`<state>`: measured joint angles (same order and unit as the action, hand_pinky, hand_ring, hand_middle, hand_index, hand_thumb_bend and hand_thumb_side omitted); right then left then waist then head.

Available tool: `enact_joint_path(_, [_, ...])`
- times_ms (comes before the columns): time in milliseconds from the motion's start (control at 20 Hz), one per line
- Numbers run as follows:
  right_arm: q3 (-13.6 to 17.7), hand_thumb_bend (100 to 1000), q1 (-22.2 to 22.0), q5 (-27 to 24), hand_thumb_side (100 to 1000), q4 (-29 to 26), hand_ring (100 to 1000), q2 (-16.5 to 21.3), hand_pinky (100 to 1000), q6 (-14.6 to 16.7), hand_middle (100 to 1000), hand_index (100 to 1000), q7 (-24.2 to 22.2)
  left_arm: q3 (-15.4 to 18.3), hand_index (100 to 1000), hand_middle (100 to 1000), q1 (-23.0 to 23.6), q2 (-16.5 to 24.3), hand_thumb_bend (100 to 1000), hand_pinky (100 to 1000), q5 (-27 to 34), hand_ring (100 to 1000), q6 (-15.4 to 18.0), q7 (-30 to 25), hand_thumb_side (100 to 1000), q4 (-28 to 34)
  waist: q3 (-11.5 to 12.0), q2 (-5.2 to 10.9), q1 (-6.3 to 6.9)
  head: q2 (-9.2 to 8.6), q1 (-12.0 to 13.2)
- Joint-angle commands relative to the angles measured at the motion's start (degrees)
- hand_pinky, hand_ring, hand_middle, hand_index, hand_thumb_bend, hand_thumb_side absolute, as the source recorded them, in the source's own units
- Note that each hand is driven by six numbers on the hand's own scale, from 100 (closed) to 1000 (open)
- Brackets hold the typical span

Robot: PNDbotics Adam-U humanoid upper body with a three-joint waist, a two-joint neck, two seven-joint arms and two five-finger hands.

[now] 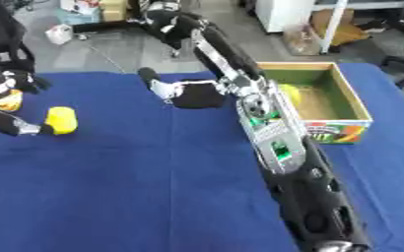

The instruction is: Pick up the objects with one hand, pass them to the other hand, and then place them into the box on the other side of the table.

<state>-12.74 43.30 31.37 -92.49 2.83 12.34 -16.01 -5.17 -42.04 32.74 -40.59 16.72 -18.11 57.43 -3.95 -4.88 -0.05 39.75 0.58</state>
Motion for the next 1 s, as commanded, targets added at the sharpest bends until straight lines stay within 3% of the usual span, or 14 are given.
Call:
enact_joint_path(50, [0.3,284,0.7,-1.0,396,-1.8,740,-0.2,809,-0.1,777,917,-1.4,0.6,875,761,-1.9,0.0,697,794,-3.0,737,-2.8,2.8,507,-2.6,-0.3,0.91,0.05,-0.14,0.4])
enact_joint_path(250, [0.5,284,0.6,-1.4,395,-1.9,739,-0.2,808,-0.3,776,915,-1.7,1.5,871,765,-2.0,-1.3,698,792,-7.0,739,-6.5,6.7,510,-4.2,-0.7,0.60,-0.12,-0.34,0.5])
enact_joint_path(300, [0.5,283,0.5,-1.5,395,-2.0,739,-0.3,807,-0.3,776,915,-1.7,1.5,870,766,-1.9,-1.7,759,791,-8.0,738,-7.2,7.8,454,-4.6,-0.8,0.56,-0.13,-0.35,0.6])
enact_joint_path(350, [0.6,283,0.5,-1.6,395,-2.0,739,-0.3,807,-0.3,776,915,-1.7,1.4,871,770,-1.8,-2.0,689,789,-9.1,737,-7.6,8.8,508,-5.2,-0.8,0.50,-0.12,-0.38,0.6])
enact_joint_path(400, [0.6,282,0.4,-1.6,395,-2.0,739,-0.3,807,-0.3,776,914,-1.7,1.4,870,769,-1.7,-2.3,680,782,-10.2,731,-7.9,9.9,502,-5.8,-0.9,0.44,-0.10,-0.43,0.6])
enact_joint_path(550, [0.7,280,0.2,-1.8,395,-2.0,738,-0.4,806,-0.4,775,913,-1.5,3.6,847,740,-1.5,-5.2,607,750,-24.9,698,-7.8,18.0,440,-9.8,-1.1,0.22,-0.21,-0.72,0.7])
enact_joint_path(650, [0.7,278,0.2,-1.9,395,-2.0,738,-0.4,806,-0.4,775,913,-1.5,5.1,838,727,-1.5,-6.4,577,742,-30.9,687,-7.5,22.0,415,-12.7,-1.2,0.08,-0.33,-0.86,0.7])
enact_joint_path(900, [1.0,277,0.2,-2.0,395,-1.9,737,-0.4,805,-0.5,775,913,-1.2,6.1,759,624,-1.6,-7.4,474,681,-35.2,596,-6.9,24.3,340,-15.7,-1.4,-0.15,-0.36,-1.00,0.7])
enact_joint_path(950, [1.0,275,0.2,-2.0,395,-1.9,737,-0.4,806,-0.5,775,913,-1.2,6.3,690,551,-1.6,-7.5,400,642,-35.3,543,-7.2,25.2,296,-15.7,-1.4,-0.18,-0.36,-0.99,0.6])
enact_joint_path(1000, [1.0,275,0.1,-2.0,395,-1.9,737,-0.5,806,-0.5,775,912,-1.2,6.4,681,542,-1.5,-7.5,392,637,-35.3,537,-7.5,26.4,293,-15.7,-1.4,-0.20,-0.38,-0.97,0.6])
